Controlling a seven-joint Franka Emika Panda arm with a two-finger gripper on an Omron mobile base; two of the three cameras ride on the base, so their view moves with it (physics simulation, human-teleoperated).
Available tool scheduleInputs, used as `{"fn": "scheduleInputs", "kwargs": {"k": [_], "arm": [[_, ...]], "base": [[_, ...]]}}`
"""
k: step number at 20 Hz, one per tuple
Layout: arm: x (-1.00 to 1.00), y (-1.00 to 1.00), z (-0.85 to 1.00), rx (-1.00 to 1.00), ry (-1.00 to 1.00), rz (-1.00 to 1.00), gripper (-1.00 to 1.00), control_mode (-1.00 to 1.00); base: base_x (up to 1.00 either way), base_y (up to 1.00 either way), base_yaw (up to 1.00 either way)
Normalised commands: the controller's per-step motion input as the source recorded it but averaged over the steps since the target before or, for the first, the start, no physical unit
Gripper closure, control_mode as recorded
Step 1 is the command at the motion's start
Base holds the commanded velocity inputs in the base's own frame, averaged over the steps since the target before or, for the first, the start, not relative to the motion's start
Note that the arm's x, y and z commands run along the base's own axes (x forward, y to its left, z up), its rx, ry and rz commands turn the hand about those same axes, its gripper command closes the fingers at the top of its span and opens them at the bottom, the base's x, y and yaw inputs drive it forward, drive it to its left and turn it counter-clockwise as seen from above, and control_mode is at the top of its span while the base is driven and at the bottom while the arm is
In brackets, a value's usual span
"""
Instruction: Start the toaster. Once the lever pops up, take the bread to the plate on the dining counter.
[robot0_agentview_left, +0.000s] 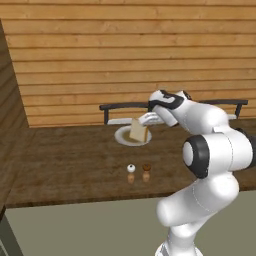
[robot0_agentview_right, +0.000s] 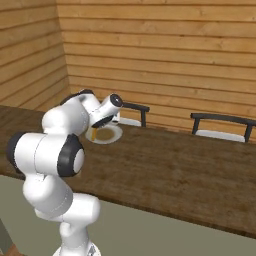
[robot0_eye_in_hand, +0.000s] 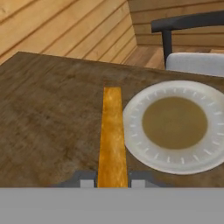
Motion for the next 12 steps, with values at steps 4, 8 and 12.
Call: {"fn": "scheduleInputs", "kwargs": {"k": [4, 8, 12], "arm": [[0.23, 0.11, -0.09, 0.03, 0.0, 0.0, 1.0, -1.0], [0.29, 0.06, -0.07, 0.03, 0.0, 0.0, 1.0, -1.0], [0.3, 0.0, -0.11, 0.02, 0.0, 0.0, 1.0, -1.0]], "base": [[0.0, 0.0, 0.0], [0.0, 0.0, 0.0], [0.0, 0.0, 0.0]]}}
